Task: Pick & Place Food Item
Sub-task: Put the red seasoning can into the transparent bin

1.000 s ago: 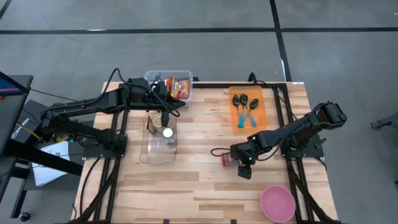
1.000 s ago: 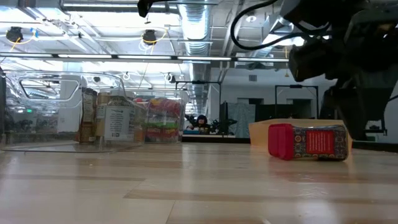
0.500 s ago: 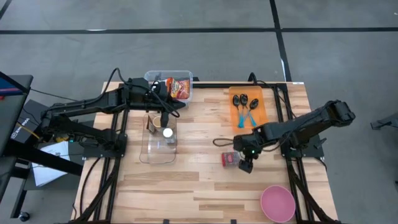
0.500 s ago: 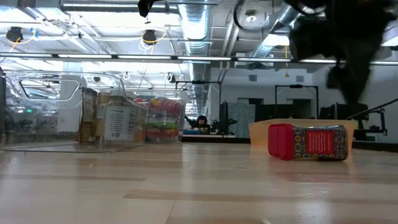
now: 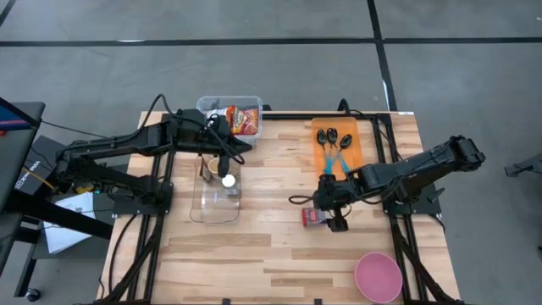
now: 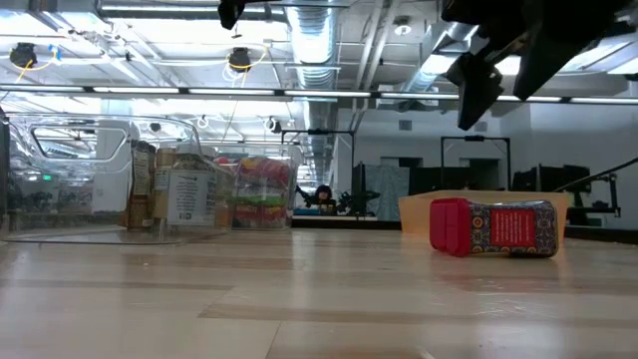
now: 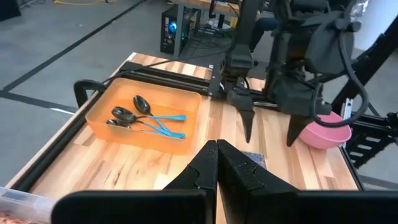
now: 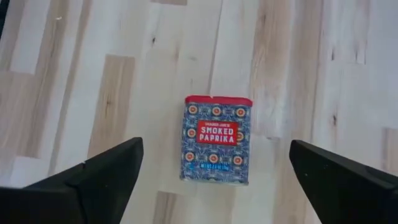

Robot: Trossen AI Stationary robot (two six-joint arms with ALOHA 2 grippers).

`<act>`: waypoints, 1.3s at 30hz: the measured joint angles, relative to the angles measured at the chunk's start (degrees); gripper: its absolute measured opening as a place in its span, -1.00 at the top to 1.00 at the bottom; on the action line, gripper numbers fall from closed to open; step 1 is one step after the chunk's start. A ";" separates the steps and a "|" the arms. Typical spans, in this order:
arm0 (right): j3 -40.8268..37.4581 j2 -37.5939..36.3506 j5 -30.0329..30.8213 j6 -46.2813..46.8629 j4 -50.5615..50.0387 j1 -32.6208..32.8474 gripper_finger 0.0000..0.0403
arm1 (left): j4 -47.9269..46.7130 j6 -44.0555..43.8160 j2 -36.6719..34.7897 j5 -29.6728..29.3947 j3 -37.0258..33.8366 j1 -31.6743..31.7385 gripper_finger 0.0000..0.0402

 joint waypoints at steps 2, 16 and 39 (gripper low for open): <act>-0.71 0.00 0.18 0.41 1.14 0.02 -0.97 | -0.19 0.01 0.00 0.00 0.00 -0.27 1.00; -1.98 12.22 -0.04 4.98 3.39 0.89 -0.98 | -0.50 -1.04 0.02 -0.07 0.00 -0.25 1.00; -1.99 22.21 9.40 11.49 2.63 4.95 -0.68 | -1.31 -1.26 0.00 -0.07 -0.02 -0.25 1.00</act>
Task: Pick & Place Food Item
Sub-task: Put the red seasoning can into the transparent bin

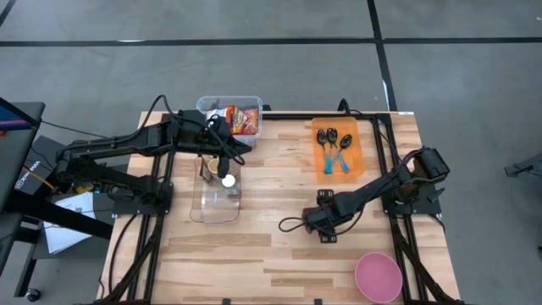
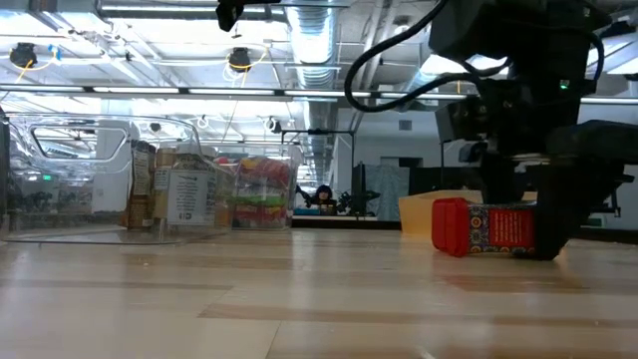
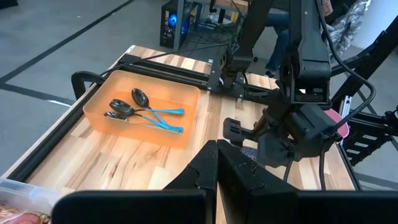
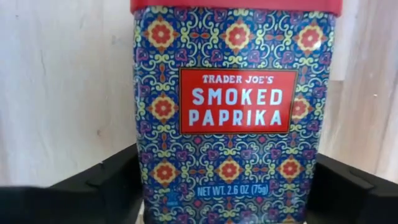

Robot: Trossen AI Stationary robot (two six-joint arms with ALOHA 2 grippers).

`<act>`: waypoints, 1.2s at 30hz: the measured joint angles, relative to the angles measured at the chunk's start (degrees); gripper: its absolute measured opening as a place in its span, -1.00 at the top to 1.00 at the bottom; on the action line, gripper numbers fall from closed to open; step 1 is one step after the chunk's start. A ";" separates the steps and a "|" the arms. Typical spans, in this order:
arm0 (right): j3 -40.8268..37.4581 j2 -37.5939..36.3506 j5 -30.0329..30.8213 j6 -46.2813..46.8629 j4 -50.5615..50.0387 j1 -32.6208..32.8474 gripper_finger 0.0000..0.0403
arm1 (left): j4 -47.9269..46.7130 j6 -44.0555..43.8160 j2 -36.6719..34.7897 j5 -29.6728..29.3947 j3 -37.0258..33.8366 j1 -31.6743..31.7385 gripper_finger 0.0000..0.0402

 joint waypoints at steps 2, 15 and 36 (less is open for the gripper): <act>-0.15 -0.72 0.18 0.00 -0.33 -0.44 -0.56 | -0.02 0.00 0.00 0.00 0.02 0.00 1.00; -0.19 -15.96 -14.70 4.20 0.38 -4.90 -0.48 | -0.21 8.48 0.00 -0.17 0.02 -4.53 0.87; 4.76 -21.99 -39.23 13.49 20.21 -14.83 -0.48 | 14.12 18.56 10.59 -13.33 0.02 -20.49 -0.58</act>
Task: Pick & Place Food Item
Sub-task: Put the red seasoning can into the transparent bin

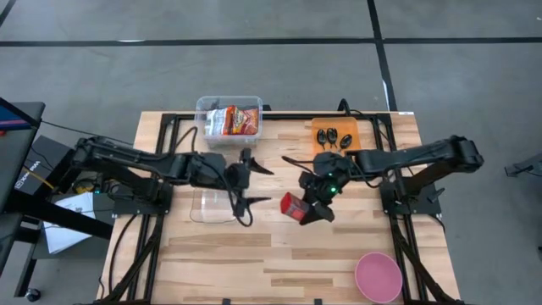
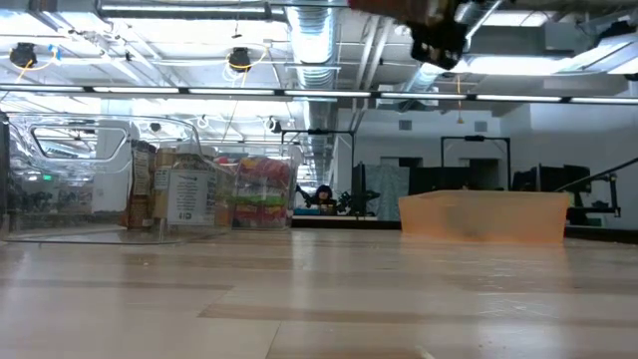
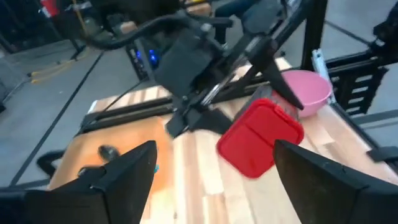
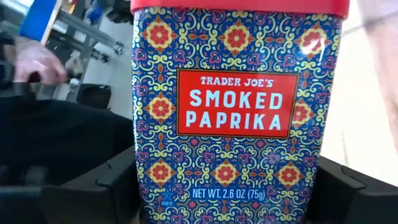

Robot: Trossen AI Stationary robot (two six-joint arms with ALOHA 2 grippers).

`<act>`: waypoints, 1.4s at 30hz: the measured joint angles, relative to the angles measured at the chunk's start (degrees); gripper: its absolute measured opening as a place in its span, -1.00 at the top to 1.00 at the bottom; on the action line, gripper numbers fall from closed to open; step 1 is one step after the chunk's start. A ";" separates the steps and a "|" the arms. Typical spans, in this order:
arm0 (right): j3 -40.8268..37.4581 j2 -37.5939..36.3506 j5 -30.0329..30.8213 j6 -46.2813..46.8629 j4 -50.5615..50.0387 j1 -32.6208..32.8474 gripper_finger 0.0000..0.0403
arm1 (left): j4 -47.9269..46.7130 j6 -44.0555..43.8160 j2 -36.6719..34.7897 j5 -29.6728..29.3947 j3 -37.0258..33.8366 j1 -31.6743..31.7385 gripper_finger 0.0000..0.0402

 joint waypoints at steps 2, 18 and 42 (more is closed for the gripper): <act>1.89 1.45 -1.20 -0.99 -0.33 0.00 -0.48 | 1.90 0.07 1.41 0.02 0.03 -0.99 -0.59; 6.72 8.45 -8.48 1.85 7.54 -1.37 -0.48 | 2.90 0.07 2.64 0.48 0.02 -6.55 -0.59; 6.76 12.04 -15.42 9.24 22.03 -1.09 -0.48 | 2.59 4.30 3.23 7.59 0.04 -5.80 -0.47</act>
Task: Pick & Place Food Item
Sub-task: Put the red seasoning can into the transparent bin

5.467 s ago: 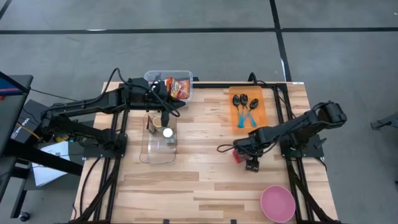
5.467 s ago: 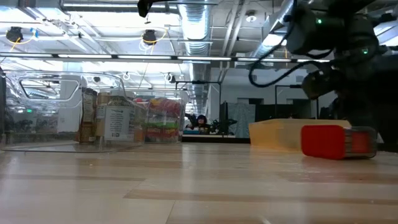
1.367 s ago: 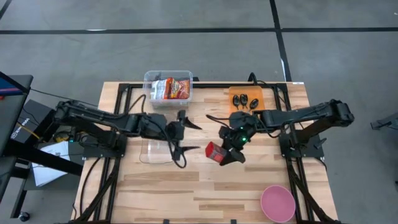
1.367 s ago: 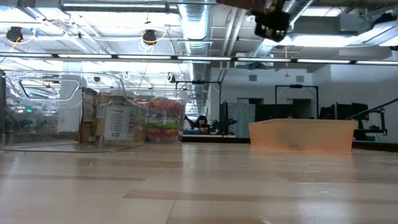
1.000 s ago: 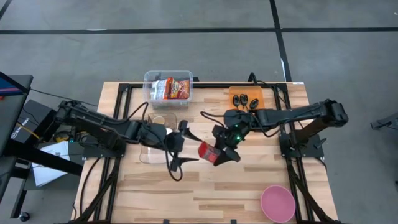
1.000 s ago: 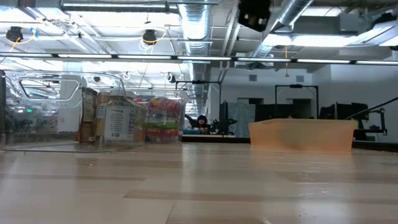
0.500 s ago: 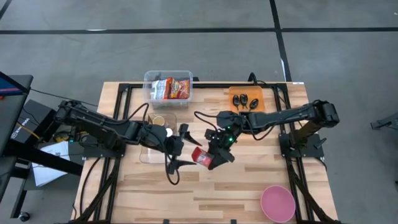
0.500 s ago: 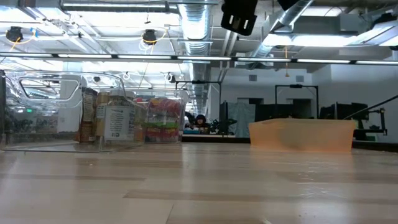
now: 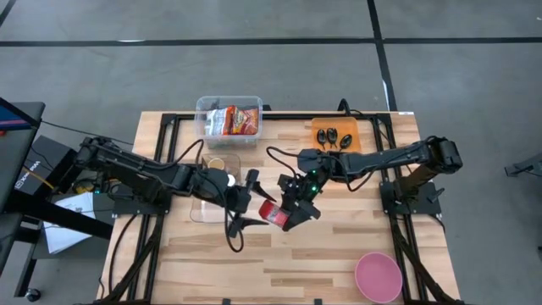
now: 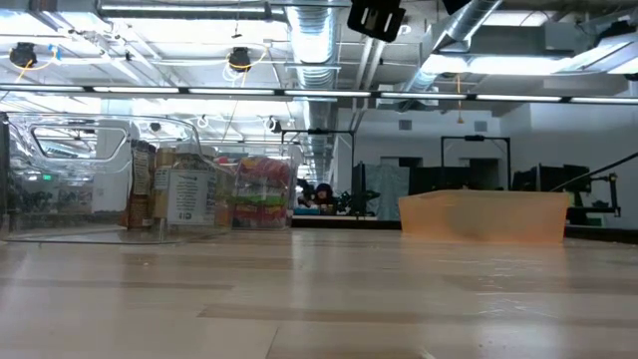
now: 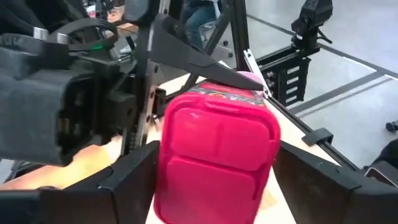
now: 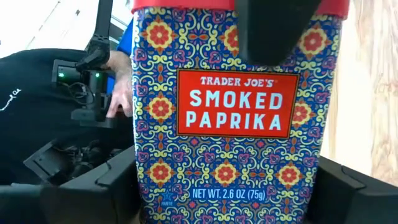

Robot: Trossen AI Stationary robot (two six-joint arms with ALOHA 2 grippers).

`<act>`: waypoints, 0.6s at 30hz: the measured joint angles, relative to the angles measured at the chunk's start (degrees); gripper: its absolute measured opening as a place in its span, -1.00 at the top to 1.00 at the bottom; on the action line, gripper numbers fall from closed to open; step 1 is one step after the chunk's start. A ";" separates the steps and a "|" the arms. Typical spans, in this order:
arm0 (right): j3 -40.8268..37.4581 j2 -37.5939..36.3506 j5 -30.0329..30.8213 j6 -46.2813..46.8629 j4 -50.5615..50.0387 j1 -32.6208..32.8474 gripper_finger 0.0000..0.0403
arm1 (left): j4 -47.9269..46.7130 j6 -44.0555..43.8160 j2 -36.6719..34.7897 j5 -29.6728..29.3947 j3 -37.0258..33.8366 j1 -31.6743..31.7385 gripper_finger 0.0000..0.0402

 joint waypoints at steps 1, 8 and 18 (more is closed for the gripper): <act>0.00 0.00 -0.04 0.06 0.02 0.00 -0.48 | 0.22 0.09 0.02 0.00 0.00 0.00 -0.43; 0.00 0.00 -0.31 0.21 0.13 0.02 -0.48 | 0.64 0.78 0.00 -0.01 0.00 0.00 -0.15; -0.07 0.00 -0.62 -0.06 1.16 0.02 -0.59 | 0.88 1.26 -0.09 -0.56 0.02 0.00 -0.10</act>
